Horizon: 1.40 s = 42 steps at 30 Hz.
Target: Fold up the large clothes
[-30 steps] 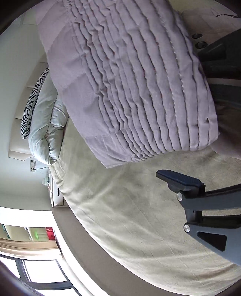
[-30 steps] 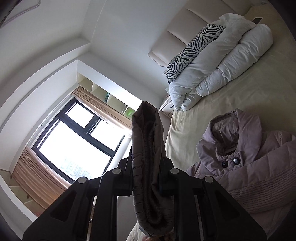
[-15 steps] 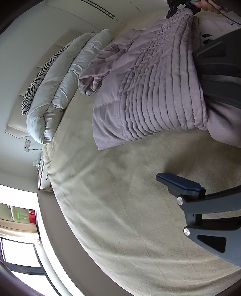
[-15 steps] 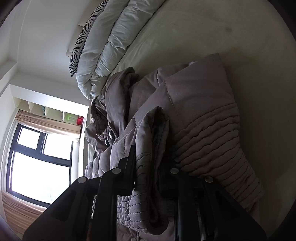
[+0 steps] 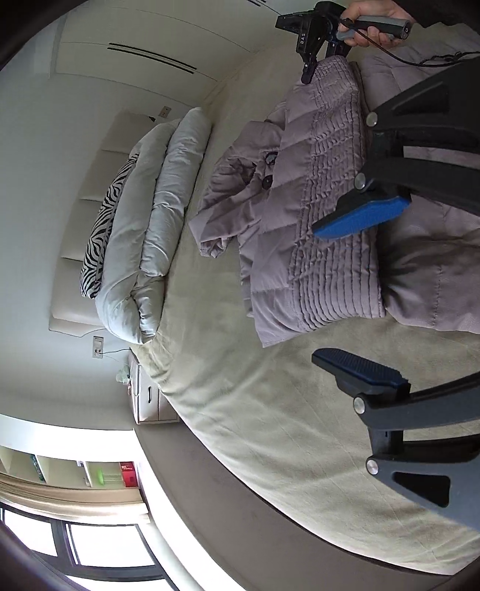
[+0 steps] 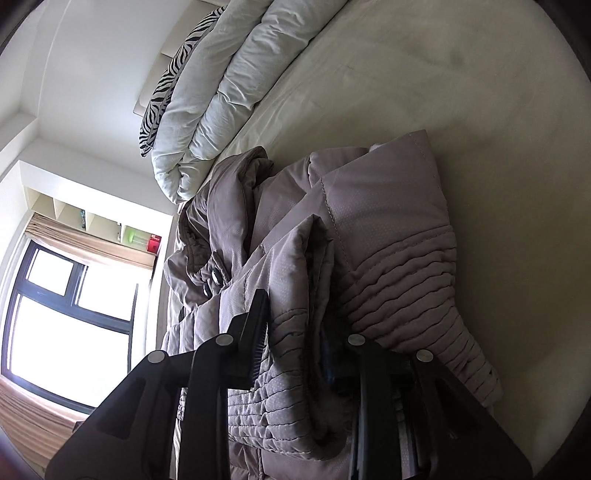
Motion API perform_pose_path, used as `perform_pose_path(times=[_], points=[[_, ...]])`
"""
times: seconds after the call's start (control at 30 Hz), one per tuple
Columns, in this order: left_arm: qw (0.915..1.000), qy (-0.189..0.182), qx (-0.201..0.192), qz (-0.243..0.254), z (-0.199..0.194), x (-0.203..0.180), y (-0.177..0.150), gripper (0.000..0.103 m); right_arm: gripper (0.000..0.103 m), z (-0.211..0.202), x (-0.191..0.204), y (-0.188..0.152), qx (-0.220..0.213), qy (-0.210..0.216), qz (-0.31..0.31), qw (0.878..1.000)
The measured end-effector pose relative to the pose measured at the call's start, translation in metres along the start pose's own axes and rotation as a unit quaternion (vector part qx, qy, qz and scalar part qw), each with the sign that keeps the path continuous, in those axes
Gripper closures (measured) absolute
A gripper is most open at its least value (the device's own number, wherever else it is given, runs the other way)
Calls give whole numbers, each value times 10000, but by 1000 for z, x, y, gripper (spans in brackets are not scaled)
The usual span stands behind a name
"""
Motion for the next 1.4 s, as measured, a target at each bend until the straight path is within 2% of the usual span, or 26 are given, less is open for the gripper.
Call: perform_pose_path(times=[0.07, 0.17, 0.27, 0.37, 0.5, 0.6, 0.67, 0.7, 0.77, 0.83, 0.97, 1.07, 1.17, 1.2, 1.3, 1.33, 1.4], points=[[9995, 113, -112, 274, 17, -14, 23, 34, 79, 2, 3, -1, 25, -121, -129, 9998], [9981, 167, 99, 590, 56, -33, 42, 34, 79, 2, 7, 1, 9, -143, -246, 9996], [9934, 333, 638, 898, 101, -44, 33, 35, 79, 8, 13, 6, 38, -270, -544, 9981], [9868, 533, 1060, 1102, 130, -45, 6, 37, 79, 14, 16, 8, 107, -393, -729, 9965], [9888, 469, 1061, 940, 132, -34, -19, 34, 76, 11, 16, 13, 242, -305, -677, 9969], [9878, 470, 1064, 1040, 130, -32, -24, 34, 71, -14, 8, 20, -80, -407, -456, 9981], [9876, 468, 1079, 1038, 130, -32, -25, 34, 43, -40, 1, 26, -551, -587, -143, 9967], [9876, 489, 1073, 1040, 130, -33, -25, 34, 43, -52, 1, 27, -819, -637, -5, 9946], [9870, 565, 1042, 1082, 129, -35, -27, 34, 43, -58, 21, 25, -868, -390, -324, 9949], [9865, 627, 1006, 1131, 128, -38, -28, 34, 43, -44, 53, 18, -606, -339, -913, 9934], [9868, 653, 949, 1136, 126, -38, -30, 34, 44, 12, 115, -11, 55, -540, -2126, 9756], [9873, 669, 861, 1156, 124, -37, -34, 34, 45, 55, 120, -34, 395, -971, -2433, 9643], [9892, 611, 807, 1062, 125, -34, -38, 34, 47, 74, 105, -53, 381, -1276, -2684, 9541], [9896, 594, 802, 1037, 126, -34, -39, 33, 47, 78, 105, -60, 331, -1355, -2962, 9449], [9902, 531, 859, 963, 125, -32, -34, 34, 47, 89, 107, -82, 282, -1803, -3798, 9069], [9900, 514, 944, 914, 124, -30, -29, 34, 47, 89, 106, -84, 311, -1906, -3912, 8998], [9904, 555, 1022, 747, 110, -29, -16, 40, 47, 82, 113, -82, 342, -2028, -3753, 9038]])
Point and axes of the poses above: each gripper's, at about its wrist camera, not at the fingertips, and z roughly the way its jaws point, x to its left, y to its top, the point moved 1 cm from there along z, roughly the way its jaws point, and after that the axes turned 6 degrees about y, right-handed, at the moved point
